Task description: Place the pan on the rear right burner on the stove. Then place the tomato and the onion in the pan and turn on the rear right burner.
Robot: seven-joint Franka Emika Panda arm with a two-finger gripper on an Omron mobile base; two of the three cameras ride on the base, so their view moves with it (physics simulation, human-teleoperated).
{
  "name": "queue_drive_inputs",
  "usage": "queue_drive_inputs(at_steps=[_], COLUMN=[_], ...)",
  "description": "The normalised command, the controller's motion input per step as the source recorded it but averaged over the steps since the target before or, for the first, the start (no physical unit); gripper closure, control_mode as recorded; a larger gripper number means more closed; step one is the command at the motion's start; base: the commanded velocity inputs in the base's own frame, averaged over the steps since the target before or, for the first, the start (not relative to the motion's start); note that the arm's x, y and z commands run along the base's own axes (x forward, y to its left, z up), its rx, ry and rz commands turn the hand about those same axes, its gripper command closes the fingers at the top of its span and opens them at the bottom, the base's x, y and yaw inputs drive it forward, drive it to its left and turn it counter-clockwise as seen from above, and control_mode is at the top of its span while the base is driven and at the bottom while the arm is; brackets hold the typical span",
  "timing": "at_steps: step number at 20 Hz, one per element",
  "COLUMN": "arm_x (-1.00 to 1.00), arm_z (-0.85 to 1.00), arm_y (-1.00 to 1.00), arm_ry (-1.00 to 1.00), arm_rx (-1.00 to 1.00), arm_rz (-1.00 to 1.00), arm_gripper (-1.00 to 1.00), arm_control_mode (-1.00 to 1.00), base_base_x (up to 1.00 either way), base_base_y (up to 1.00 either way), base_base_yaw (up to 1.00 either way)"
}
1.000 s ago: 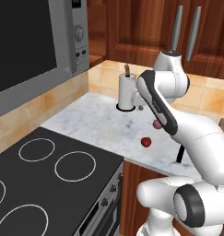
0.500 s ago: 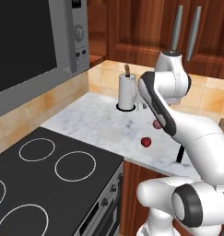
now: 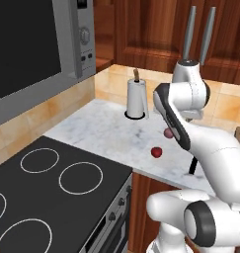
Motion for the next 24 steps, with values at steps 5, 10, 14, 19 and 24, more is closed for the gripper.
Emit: queue_drive_inputs(at_steps=[5, 10, 14, 19, 24], arm_x=[-0.33, -0.23, -0.01, 0.0, 0.0], arm_z=[-0.3, -0.27, -0.17, -0.29, -0.41], arm_y=[-0.33, -0.34, -0.4, -0.26, -0.19], arm_ry=[0.0, 0.0, 0.01, 0.05, 0.04], arm_rx=[0.01, 0.03, 0.05, 0.06, 0.04], arm_rz=[-0.11, -0.06, -0.04, -0.04, -0.05], arm_gripper=[-1.0, -1.0, -1.0, -1.0, -1.0], arm_control_mode=[-1.0, -1.0, -1.0, -1.0, -1.0], base_base_x=[0.0, 0.0, 0.0, 0.0, 0.0], base_base_y=[0.0, 0.0, 0.0, 0.0, 0.0], base_base_yaw=[0.0, 0.0, 0.0, 0.0, 0.0])
